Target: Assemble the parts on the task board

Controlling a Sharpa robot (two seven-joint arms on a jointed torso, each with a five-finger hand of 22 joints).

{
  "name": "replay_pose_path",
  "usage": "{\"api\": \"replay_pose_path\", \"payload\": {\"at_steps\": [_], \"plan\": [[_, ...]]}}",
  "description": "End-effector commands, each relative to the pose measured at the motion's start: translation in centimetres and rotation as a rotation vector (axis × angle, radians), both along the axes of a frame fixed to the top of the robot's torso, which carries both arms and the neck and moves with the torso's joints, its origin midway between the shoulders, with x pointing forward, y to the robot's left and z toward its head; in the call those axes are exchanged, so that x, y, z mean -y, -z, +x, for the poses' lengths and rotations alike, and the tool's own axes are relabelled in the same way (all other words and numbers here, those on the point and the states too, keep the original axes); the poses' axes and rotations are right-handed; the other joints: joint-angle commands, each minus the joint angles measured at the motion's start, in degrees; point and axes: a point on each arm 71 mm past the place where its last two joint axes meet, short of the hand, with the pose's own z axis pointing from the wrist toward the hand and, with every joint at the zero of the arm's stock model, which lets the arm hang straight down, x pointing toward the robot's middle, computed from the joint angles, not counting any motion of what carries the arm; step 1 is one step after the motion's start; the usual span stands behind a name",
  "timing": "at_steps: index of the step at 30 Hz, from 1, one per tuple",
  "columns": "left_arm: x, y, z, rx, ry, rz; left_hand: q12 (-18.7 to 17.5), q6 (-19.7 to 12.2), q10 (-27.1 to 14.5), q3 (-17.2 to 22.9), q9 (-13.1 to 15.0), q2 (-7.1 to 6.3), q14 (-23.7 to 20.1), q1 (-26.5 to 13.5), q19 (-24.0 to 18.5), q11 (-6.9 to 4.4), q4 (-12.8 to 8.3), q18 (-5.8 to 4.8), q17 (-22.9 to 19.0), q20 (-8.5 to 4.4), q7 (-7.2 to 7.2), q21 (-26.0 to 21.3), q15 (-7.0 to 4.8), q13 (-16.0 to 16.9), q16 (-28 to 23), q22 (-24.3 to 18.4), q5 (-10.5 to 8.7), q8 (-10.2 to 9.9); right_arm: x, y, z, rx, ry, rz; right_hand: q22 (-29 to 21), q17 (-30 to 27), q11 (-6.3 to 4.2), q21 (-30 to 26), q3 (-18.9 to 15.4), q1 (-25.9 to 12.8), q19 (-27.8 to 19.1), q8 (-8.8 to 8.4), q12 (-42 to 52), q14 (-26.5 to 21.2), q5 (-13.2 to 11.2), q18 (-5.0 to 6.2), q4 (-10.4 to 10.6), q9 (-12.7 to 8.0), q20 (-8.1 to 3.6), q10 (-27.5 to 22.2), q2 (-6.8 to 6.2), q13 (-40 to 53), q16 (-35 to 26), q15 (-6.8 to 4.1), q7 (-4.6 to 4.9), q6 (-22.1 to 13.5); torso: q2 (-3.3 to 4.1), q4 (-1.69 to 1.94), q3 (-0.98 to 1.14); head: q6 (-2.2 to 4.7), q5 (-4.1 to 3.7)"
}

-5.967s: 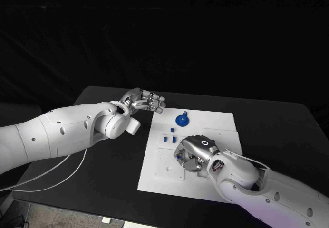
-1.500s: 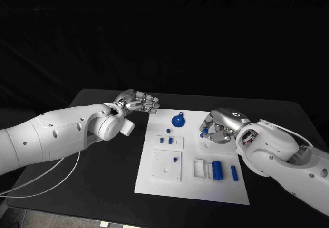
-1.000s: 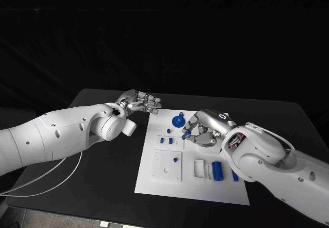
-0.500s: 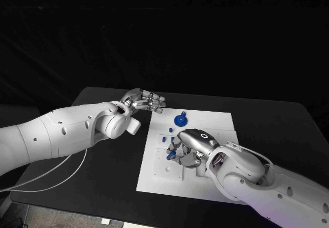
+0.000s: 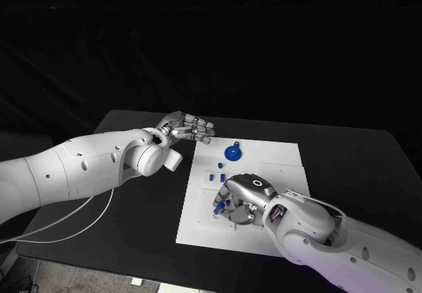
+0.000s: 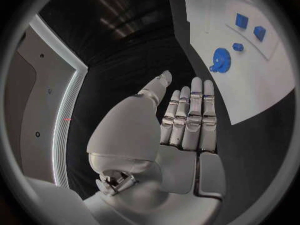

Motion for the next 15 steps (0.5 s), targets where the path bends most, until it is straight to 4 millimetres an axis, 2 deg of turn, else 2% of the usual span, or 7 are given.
{"api": "replay_pose_path", "payload": {"at_steps": [1, 15], "plan": [[0.2, -0.12, -0.03, 0.001, 0.015, -0.011, -0.18, -0.36, -0.35, 0.41, 0.08, 0.59, -0.03, -0.04, -0.36, 0.07, -0.03, 0.17, 0.04, -0.22, 0.07, 0.16, 0.12, -0.03, -0.2, 0.09, 0.0, 0.11, -0.1, 0.29, -0.15, 0.01, -0.019, -0.038, 2.59, 0.09, -2.76, -0.04, 0.28, 0.3, 1.74, -0.12, 0.01, 0.04, 0.11, 0.97, -0.12, -0.04, -0.4, 3.86, 0.45, 0.31, -0.29, -0.44, 0.02, 0.26, 0.01, 0.04, 0.03, -0.06, 0.07], [0.15, -0.11, -0.03, 0.0, 0.015, -0.011, -0.18, -0.36, -0.35, 0.41, 0.08, 0.59, -0.03, -0.04, -0.36, 0.07, -0.03, 0.17, 0.04, -0.22, 0.07, 0.16, 0.12, -0.03, -0.2, 0.09, 0.0, 0.11, -0.22, 0.74, -0.15, 0.011, -0.018, -0.047, 2.67, 0.16, -2.75, -0.06, 0.21, 0.32, 1.74, -0.12, 0.0, 0.05, 0.11, 0.91, -0.21, -0.04, -0.42, 3.85, 0.5, 0.31, -0.3, -0.44, 0.02, 0.26, 0.02, 0.05, 0.0, -0.11, 0.2]]}}
